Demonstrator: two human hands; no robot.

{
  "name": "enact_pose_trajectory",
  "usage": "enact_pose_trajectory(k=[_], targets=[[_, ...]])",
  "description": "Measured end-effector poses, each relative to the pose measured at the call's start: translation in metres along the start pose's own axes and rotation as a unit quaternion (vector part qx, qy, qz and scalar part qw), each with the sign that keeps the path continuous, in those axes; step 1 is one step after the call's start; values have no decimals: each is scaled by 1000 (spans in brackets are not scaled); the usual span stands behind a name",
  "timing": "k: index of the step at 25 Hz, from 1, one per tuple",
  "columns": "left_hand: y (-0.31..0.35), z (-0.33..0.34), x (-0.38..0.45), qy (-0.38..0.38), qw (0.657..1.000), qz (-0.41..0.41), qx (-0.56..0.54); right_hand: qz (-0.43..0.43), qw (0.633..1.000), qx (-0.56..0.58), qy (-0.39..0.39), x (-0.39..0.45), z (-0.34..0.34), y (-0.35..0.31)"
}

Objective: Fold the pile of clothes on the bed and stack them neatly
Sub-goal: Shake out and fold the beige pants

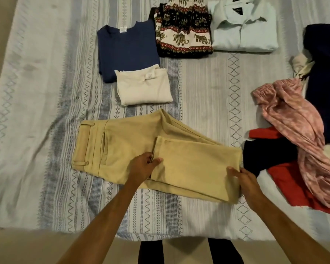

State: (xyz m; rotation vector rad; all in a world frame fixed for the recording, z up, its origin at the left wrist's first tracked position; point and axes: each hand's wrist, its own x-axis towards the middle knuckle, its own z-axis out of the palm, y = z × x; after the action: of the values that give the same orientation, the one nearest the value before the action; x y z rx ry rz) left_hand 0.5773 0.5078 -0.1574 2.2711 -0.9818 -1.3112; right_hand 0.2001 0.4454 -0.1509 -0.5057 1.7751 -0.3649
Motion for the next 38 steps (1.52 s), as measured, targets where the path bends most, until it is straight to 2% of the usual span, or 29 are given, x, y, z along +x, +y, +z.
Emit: enact_pose_trajectory(k=[2, 4, 6, 8, 10, 11, 12, 14, 15, 16, 17, 18, 20, 21, 22, 24, 25, 26, 27, 29, 30, 33, 35, 38], targets=[[2, 4, -2, 21, 1000, 1, 11, 28, 999, 25, -32, 0, -4, 0], [0, 6, -8, 52, 999, 12, -2, 17, 999, -2, -38, -9, -4, -6], [-2, 11, -18, 124, 989, 74, 24, -35, 998, -45, -12, -24, -1, -20], [1, 21, -24, 166, 964, 174, 110, -105, 992, -69, 9, -55, 4, -45], [5, 29, -27, 155, 944, 234, 173, -166, 981, -102, -8, -96, 17, -77], [3, 31, -26, 139, 950, 225, 164, -205, 970, -128, -27, -121, 28, -94], [-1, 31, -22, 127, 962, 209, 123, -244, 956, -154, -46, -146, 44, -112], [-9, 19, -18, 78, 983, 165, -30, -311, 929, -189, -74, -190, 90, -144], [-7, 5, -23, 37, 981, 128, -141, -344, 913, -202, -83, -209, 122, -157], [-8, -14, -30, -18, 964, 73, -255, -377, 896, -211, -99, -226, 162, -170], [-7, -31, -34, -63, 930, -6, -361, -395, 886, -210, -124, -240, 201, -179], [-10, -49, -36, -84, 879, -109, -456, -394, 883, -201, -157, -250, 243, -184], [-33, -81, -35, -92, 740, -252, -617, -369, 880, -218, -206, -258, 322, -177], [-44, -89, -30, -102, 680, -269, -674, -360, 881, -235, -197, -254, 351, -167], [-50, -94, -28, -116, 642, -252, -715, -360, 885, -247, -165, -243, 371, -152], [-56, -94, -30, -150, 576, -221, -773, -369, 890, -266, -33, -213, 379, -118], [-51, -89, -36, -154, 562, -202, -787, -345, 897, -275, 35, -193, 367, -100], [-50, -85, -40, -134, 560, -192, -795, -297, 911, -274, 86, -169, 351, -81], [-52, -77, -44, -107, 568, -204, -790, -233, 935, -247, 101, -151, 336, -67], [-57, -62, -47, -69, 587, -228, -774, -134, 984, -120, 21, -123, 311, -48], [-58, -58, -46, -55, 593, -229, -770, -110, 990, -78, -29, -117, 304, -46], [-63, -56, -45, -44, 616, -265, -741, -41, 991, -10, -130, -106, 290, -51], [-71, -61, -50, -81, 625, -254, -734, -40, 984, -8, -174, -99, 287, -55], [-97, -94, -56, -67, 642, -226, -730, -36, 985, 0, -169, -90, 295, -54]])
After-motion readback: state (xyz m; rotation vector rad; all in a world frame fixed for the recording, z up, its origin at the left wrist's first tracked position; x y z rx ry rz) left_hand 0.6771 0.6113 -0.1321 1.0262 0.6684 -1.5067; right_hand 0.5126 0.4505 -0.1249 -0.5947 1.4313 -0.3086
